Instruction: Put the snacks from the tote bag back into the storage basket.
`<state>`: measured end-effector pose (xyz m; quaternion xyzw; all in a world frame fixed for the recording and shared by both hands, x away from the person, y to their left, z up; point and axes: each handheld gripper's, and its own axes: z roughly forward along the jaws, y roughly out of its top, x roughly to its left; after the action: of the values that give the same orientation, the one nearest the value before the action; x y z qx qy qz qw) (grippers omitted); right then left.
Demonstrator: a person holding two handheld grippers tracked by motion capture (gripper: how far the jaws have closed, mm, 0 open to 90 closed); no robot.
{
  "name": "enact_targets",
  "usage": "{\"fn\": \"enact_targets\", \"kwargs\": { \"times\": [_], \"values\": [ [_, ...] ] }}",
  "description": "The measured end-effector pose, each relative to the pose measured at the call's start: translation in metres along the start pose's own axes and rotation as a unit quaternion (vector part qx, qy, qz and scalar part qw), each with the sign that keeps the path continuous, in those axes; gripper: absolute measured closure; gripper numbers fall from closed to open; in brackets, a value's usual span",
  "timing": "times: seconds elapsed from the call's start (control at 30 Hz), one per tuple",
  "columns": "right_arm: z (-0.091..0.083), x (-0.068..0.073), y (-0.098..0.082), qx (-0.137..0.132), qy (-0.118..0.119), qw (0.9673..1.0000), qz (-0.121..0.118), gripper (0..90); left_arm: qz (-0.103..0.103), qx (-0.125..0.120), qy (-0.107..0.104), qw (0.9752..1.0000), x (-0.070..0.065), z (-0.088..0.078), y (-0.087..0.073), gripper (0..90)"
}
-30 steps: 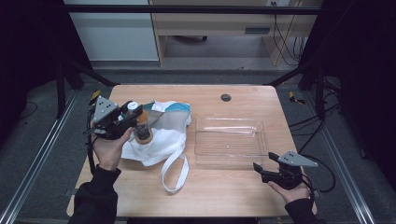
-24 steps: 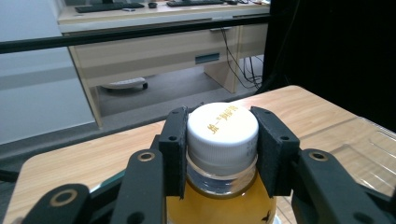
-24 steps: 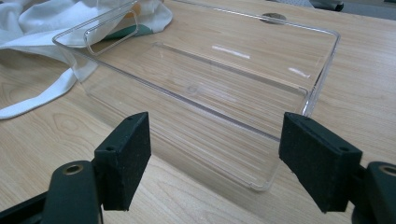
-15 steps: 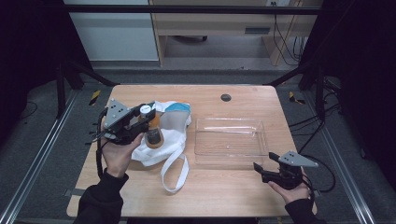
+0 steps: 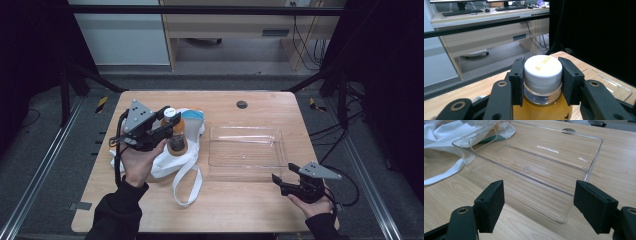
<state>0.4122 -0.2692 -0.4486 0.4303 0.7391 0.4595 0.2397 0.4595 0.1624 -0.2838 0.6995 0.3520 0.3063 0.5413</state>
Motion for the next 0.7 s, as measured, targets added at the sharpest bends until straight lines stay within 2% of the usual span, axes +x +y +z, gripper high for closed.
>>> {"fn": "enact_targets", "kwargs": {
  "times": [0.4, 0.7],
  "values": [
    [0.000, 0.000, 0.000, 0.000, -0.001, 1.0000, 0.001, 22.3, 0.012, -0.014, -0.020, 0.9996, -0.023, 0.015, 0.018, 58.9],
    [0.000, 0.000, -0.001, -0.001, 0.000, 1.0000, 0.003, 21.7, 0.012, -0.014, -0.027, 0.9995, -0.037, 0.030, 0.021, 58.9]
  ]
}}
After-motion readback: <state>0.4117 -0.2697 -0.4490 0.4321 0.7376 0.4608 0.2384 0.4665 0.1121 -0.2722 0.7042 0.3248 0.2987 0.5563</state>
